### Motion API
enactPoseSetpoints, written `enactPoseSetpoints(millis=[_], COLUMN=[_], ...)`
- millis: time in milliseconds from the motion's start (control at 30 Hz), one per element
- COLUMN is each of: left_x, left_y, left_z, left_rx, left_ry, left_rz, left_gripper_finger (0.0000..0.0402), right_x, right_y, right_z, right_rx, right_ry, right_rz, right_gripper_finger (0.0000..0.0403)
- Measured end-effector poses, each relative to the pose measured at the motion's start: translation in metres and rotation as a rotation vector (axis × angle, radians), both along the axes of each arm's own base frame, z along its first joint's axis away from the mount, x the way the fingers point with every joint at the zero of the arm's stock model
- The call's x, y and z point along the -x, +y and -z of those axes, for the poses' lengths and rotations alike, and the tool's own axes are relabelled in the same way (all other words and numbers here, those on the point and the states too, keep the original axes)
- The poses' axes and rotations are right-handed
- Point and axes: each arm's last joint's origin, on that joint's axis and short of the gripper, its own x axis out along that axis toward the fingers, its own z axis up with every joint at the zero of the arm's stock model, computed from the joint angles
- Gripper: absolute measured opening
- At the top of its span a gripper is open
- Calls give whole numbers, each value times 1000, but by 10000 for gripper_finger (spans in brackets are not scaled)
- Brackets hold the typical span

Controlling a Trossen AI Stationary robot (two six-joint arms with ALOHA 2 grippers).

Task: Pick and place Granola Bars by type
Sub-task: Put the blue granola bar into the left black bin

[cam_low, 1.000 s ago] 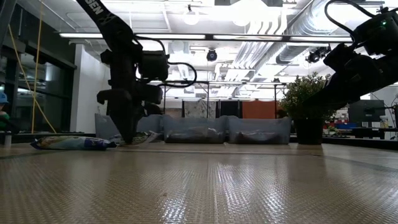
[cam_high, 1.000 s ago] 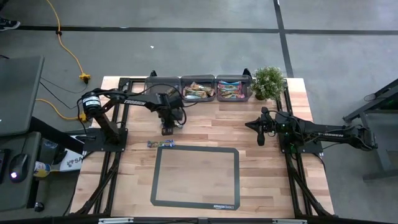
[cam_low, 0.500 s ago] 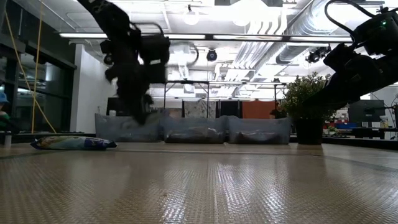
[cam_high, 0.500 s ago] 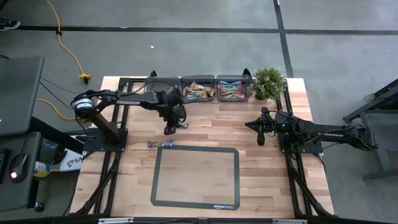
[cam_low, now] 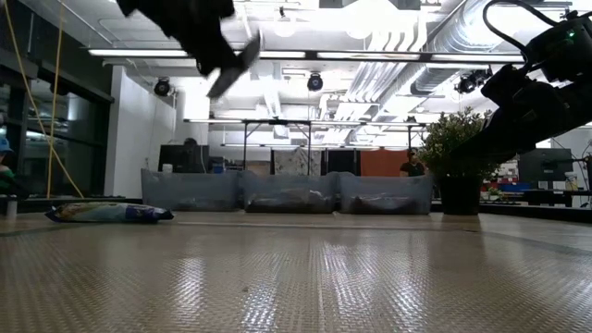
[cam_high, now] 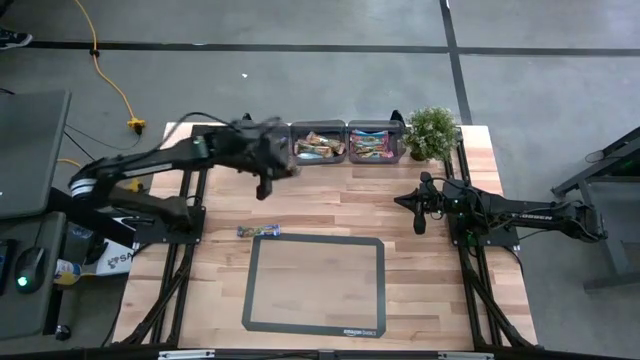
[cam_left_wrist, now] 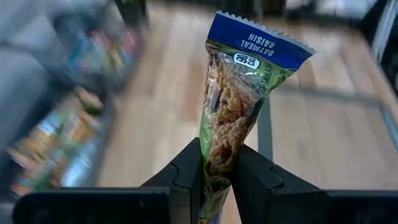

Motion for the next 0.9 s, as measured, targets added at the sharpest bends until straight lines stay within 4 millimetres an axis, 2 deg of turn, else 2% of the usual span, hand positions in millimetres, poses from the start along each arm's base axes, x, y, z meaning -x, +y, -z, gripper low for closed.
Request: enactPoseSetpoints(millis=[200,433,700,900], left_x=[31,63,91,99], left_y=[-9,-18,-20,-15], left_z=[-43,-73,-86,-85], left_rx=[-61,-135,-249,-339], left_ry=[-249,-429,-489,-439], left_rz=[-97,-224,-499,-778], left_gripper_finger=[68,68,68,69], right_x=[0,0,0,0], right_y=[0,0,0,0], right_z=[0,0,0,0], right_rx=[0,0,0,0], right_ry=[0,0,0,0], right_rz=[0,0,0,0], right_gripper_finger=[0,0,0,0])
